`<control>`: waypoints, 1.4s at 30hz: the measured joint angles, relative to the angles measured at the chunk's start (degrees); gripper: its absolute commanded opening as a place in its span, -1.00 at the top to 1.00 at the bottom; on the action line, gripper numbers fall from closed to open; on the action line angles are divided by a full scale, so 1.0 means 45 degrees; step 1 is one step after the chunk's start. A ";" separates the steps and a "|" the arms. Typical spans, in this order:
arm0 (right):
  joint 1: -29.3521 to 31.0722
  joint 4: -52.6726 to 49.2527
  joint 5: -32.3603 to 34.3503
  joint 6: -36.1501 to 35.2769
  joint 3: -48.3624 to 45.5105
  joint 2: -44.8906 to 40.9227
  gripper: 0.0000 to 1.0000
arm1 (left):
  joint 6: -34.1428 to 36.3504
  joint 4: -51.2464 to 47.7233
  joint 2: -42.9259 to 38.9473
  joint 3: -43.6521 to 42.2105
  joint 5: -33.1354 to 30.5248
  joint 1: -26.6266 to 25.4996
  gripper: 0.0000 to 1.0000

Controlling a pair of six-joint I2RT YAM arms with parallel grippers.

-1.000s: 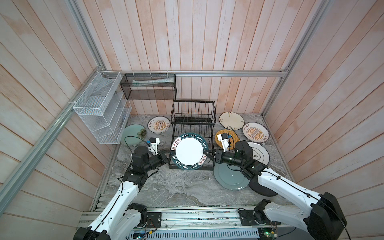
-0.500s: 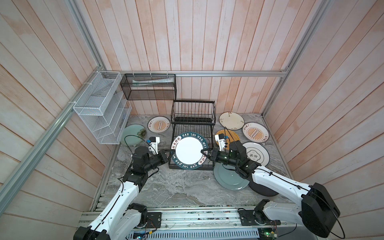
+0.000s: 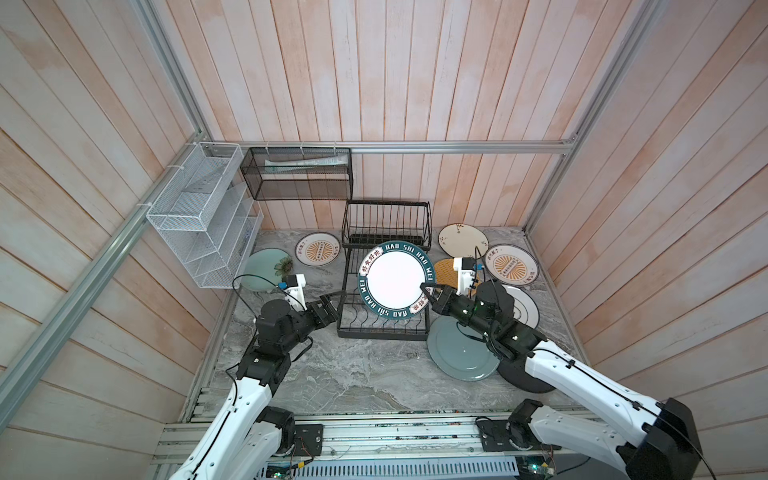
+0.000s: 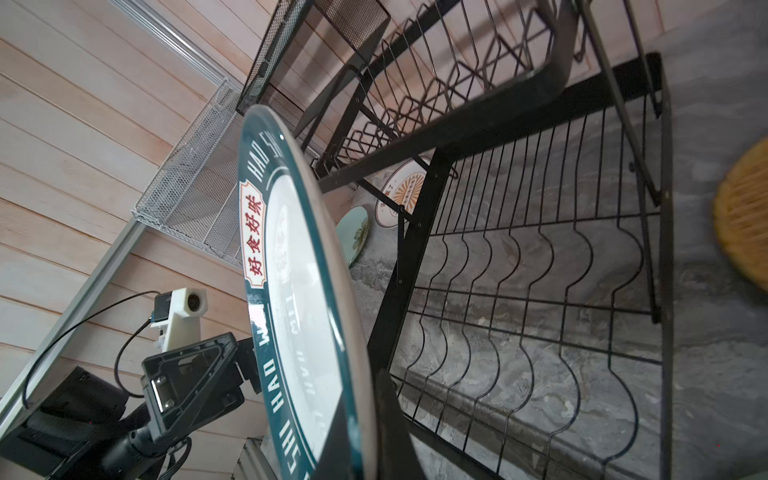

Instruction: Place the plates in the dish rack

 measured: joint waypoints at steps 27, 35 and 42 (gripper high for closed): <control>-0.0160 -0.4663 0.8150 -0.5270 0.9258 0.4425 1.00 | 0.1783 0.0622 0.5799 0.0005 -0.1404 -0.1656 -1.00; -0.0160 -0.5212 0.9243 -0.5649 1.0404 0.5445 1.00 | 0.1666 0.0777 0.5799 -0.0044 -0.2229 -0.2550 -1.00; -0.0160 -0.5527 0.9957 -0.6057 1.0894 0.6071 1.00 | 0.1428 0.0709 0.5440 -0.0039 -0.2307 -0.3653 -1.00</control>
